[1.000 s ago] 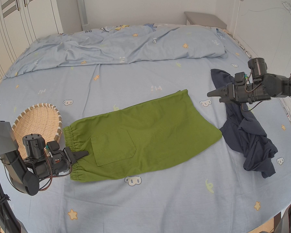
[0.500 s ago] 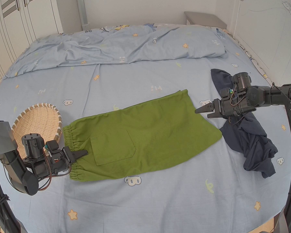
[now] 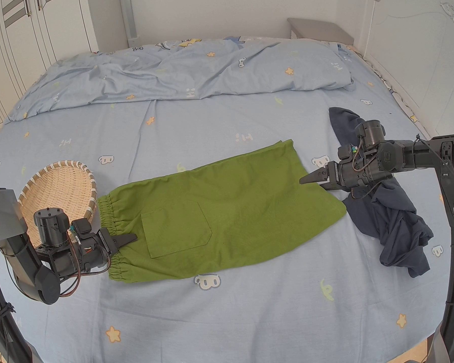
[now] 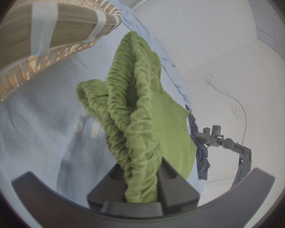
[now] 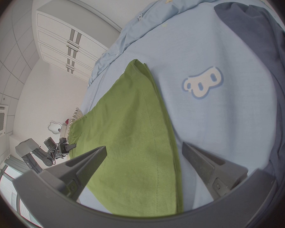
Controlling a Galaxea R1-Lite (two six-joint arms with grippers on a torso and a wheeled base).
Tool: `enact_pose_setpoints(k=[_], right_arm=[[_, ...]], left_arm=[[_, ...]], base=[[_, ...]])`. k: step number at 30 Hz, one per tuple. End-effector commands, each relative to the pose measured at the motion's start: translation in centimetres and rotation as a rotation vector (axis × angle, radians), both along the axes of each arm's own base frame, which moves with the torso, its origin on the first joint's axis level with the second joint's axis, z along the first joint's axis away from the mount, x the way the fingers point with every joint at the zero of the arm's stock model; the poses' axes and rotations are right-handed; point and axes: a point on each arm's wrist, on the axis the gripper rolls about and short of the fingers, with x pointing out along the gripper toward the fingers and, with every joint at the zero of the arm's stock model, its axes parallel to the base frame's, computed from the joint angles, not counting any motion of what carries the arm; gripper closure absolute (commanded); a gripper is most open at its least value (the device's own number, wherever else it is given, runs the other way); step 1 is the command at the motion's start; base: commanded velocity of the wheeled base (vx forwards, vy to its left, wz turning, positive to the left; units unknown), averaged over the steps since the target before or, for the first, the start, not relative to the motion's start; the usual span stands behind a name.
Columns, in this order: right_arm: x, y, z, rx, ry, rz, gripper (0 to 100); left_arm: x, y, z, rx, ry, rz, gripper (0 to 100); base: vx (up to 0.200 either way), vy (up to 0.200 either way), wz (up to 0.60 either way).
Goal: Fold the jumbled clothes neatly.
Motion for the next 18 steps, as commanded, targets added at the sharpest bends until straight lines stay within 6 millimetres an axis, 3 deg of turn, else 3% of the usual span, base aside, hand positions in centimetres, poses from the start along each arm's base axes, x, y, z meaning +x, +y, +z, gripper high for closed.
enact_pose_setpoints(k=[1,18], right_arm=[[0.2,-0.4,0.0,0.002,0.000,-0.008,0],[0.2,2.1,-3.1,-0.011,0.081,0.042,0]], left_arm=[[-0.1,-0.1,0.1,0.000,-0.001,-0.002,100],[-0.1,-0.1,0.1,0.000,-0.001,-0.004,100]], base=[[0.000,0.000,0.00],[0.000,0.000,0.00]])
